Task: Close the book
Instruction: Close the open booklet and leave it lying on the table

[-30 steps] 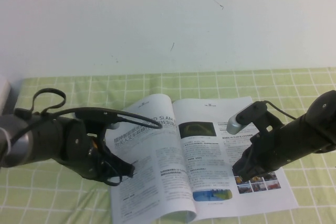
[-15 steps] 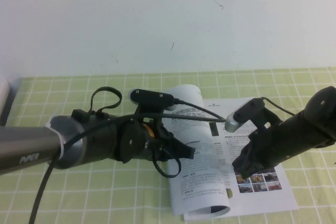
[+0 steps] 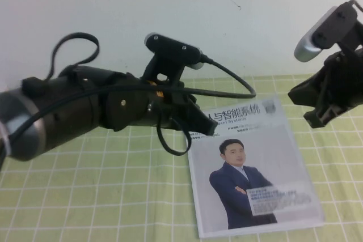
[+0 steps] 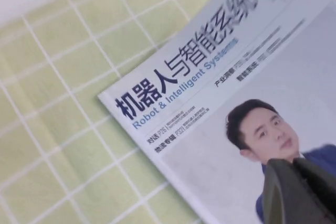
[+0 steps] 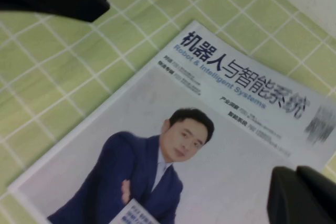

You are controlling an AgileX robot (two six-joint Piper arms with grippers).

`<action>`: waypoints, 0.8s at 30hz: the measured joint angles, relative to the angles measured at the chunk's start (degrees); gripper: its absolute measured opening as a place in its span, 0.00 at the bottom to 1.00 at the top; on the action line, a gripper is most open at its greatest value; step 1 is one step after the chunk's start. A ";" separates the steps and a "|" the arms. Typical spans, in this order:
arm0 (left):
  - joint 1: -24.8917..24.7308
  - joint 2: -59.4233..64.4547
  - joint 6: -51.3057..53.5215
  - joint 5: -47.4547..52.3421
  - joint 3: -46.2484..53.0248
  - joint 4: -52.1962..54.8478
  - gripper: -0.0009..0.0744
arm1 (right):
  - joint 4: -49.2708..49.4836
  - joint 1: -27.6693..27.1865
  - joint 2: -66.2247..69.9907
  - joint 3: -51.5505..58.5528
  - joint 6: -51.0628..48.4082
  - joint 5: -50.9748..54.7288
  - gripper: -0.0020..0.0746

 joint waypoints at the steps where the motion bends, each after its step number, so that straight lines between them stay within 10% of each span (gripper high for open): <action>1: 0.00 -1.72 2.16 1.79 0.00 1.23 0.01 | -0.79 0.00 -1.71 0.00 0.26 2.03 0.02; 13: 0.36 -21.36 -23.34 27.74 0.41 43.82 0.01 | -41.20 0.00 -18.67 0.00 28.08 23.39 0.02; 24: 0.50 -45.28 -33.25 12.84 18.35 44.29 0.01 | -43.55 -0.12 -42.66 10.30 39.65 17.13 0.02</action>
